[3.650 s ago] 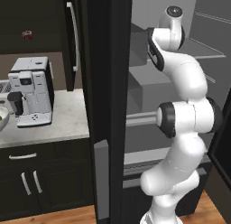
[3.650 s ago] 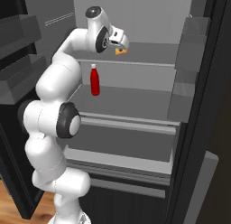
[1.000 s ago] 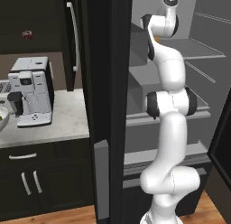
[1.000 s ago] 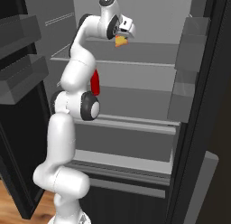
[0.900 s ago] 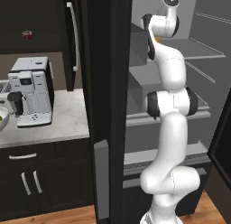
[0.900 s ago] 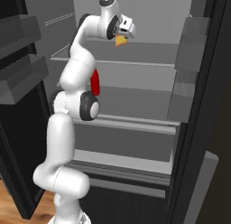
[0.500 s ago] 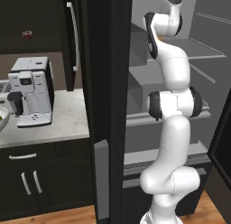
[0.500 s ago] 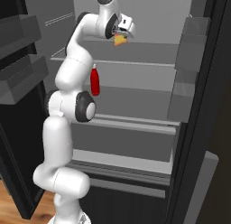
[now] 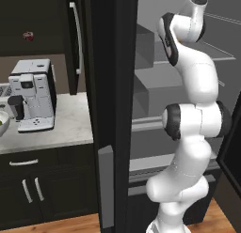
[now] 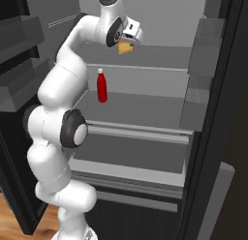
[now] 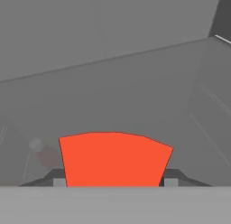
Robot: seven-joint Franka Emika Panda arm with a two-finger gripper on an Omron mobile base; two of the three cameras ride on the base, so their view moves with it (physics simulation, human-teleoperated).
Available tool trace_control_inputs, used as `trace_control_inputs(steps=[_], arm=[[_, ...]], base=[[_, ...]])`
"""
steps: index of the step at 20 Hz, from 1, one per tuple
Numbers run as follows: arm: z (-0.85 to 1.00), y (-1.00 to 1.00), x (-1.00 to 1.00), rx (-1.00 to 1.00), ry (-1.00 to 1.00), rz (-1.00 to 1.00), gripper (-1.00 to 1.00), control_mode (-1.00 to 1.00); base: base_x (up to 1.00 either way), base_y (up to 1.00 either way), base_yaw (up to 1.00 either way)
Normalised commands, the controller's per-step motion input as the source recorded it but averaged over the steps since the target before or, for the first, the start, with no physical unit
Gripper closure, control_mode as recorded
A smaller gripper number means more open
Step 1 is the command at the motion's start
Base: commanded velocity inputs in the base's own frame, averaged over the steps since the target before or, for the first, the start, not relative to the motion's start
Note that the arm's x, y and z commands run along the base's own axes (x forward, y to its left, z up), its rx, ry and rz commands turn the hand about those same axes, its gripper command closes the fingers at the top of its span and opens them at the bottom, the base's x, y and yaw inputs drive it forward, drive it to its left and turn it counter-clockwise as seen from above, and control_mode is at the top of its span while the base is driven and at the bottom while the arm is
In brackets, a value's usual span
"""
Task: Pick the cheese from the fridge and the cheese grater from the cabinet and place them next to the salad bowl.
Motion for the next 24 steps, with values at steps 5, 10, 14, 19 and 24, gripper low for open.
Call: trace_control_inputs(steps=[5, 10, 14, 19, 24], arm=[[-0.51, 0.0, -0.61, -0.02, -0.06, 0.0, 1.0, -1.0], [0.44, 0.0, -0.88, 0.0, -0.12, 0.0, 1.0, -1.0], [0.38, 0.0, -0.96, 0.02, -0.06, 0.0, 1.0, -1.0], [0.18, 0.0, -1.0, 0.0, 0.0, 0.0, 1.0, -1.0], [0.22, 0.01, -1.0, 0.0, 0.0, 0.0, 1.0, -1.0]], base=[[0.0, 0.0, 0.0], [0.0, 0.0, 0.0], [0.0, 0.0, 0.0], [0.0, 0.0, 0.0], [0.0, 0.0, 0.0]])
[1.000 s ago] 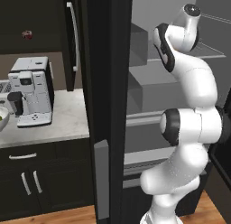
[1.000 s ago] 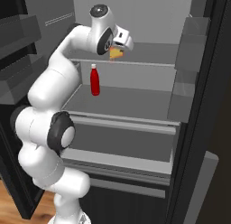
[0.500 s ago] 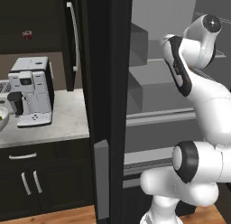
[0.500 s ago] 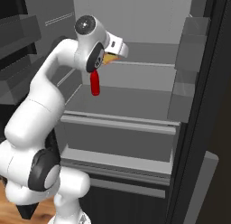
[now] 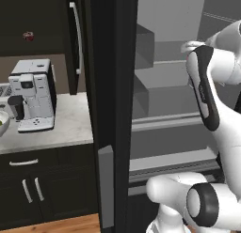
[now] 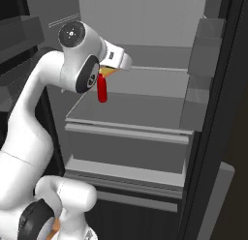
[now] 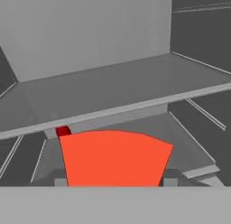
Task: Pick the cheese from the fridge and the cheese grater from the cabinet and place them next to the salad bowl.
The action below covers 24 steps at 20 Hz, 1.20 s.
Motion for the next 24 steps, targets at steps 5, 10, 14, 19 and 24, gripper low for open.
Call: trace_control_inputs(steps=[5, 10, 14, 19, 24], arm=[[-0.22, 0.14, -0.99, 0.0, 0.05, 0.0, 1.0, -1.0], [-0.41, 0.05, -0.42, 0.0, 0.27, 0.0, 1.0, -1.0], [-0.46, 0.02, -0.18, -0.05, 0.28, 0.0, 1.0, -1.0], [-0.35, 0.0, -0.13, -0.01, 0.2, 0.0, 1.0, -1.0], [-0.37, 0.02, -0.37, -0.04, 0.01, 0.0, 1.0, -1.0]], base=[[0.0, 0.0, 0.0], [0.0, 0.0, 0.0], [0.0, 0.0, 0.0], [0.0, 0.0, 0.0], [0.0, 0.0, 0.0]])
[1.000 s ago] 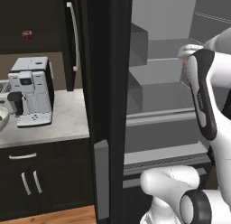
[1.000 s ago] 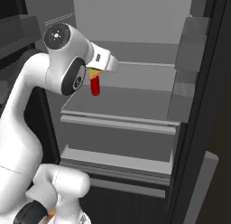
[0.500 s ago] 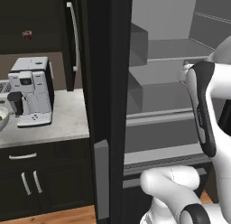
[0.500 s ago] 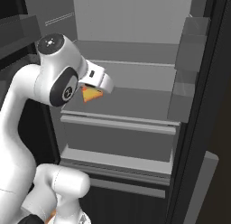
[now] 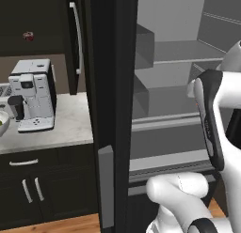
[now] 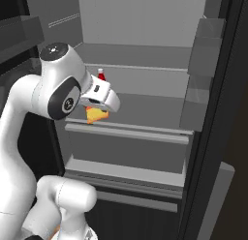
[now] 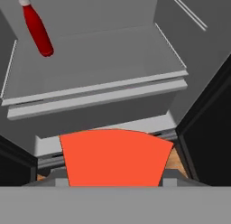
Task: Pick the cheese from the fridge and the cheese grater from the cabinet and place them next to the salad bowl.
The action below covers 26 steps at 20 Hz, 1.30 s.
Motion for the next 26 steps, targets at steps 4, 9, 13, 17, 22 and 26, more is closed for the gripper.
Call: trace_control_inputs(steps=[4, 9, 13, 17, 22, 26], arm=[[-0.31, 0.11, -0.39, -0.06, -0.07, 0.0, 1.0, -1.0], [-0.22, 0.06, -0.25, -0.02, 0.0, 0.0, 1.0, -1.0], [-0.07, 0.04, -0.39, 0.0, 0.0, 0.0, 1.0, -1.0], [-0.03, 0.08, -0.52, 0.0, 0.0, 0.0, 1.0, -1.0], [0.0, 0.02, -0.3, 0.0, 0.0, 0.0, 1.0, -1.0], [0.0, 0.0, -0.29, 0.0, 0.0, 0.0, 1.0, -1.0]], base=[[0.0, 0.0, 0.0], [0.0, 0.0, 0.0], [0.0, 0.0, 0.0], [0.0, 0.0, 0.0], [0.0, 0.0, 0.0], [0.0, 0.0, 0.0]])
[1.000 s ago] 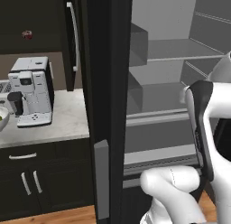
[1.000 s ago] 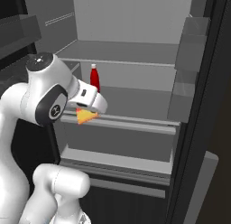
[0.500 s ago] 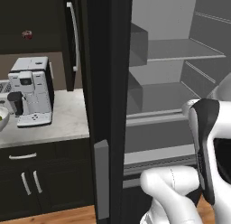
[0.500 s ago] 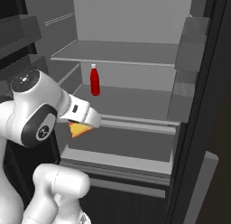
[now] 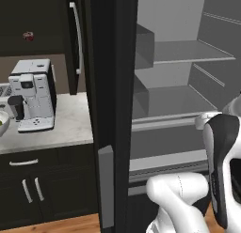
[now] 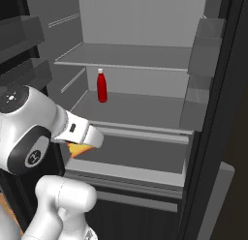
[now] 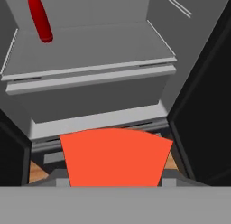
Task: Pick the cheese from the fridge and the cheese grater from the cabinet and place them next to the salad bowl.
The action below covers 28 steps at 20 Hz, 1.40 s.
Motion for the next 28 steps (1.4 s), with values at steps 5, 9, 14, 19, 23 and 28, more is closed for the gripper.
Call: trace_control_inputs(steps=[5, 9, 14, 19, 23, 28], arm=[[0.0, 0.0, -0.33, 0.0, 0.0, 0.0, 1.0, 1.0], [0.0, 0.0, 0.0, 0.0, 0.0, 0.0, 1.0, 1.0], [0.0, 0.0, 0.0, 0.0, 0.0, 0.0, 1.0, 1.0], [0.0, 0.0, 0.0, 0.0, 0.0, 0.0, 1.0, 1.0], [0.0, 0.0, 0.0, 0.0, 0.0, 0.0, 1.0, 1.0], [0.0, 0.0, 0.0, 0.0, 0.0, 0.0, 1.0, 1.0]], base=[[-0.09, 0.0, 0.0], [-0.48, 0.0, 0.0], [-0.51, 0.15, 0.0], [-0.32, 0.58, 0.01], [-0.15, 0.81, 0.01], [-0.25, 0.69, 0.0]])
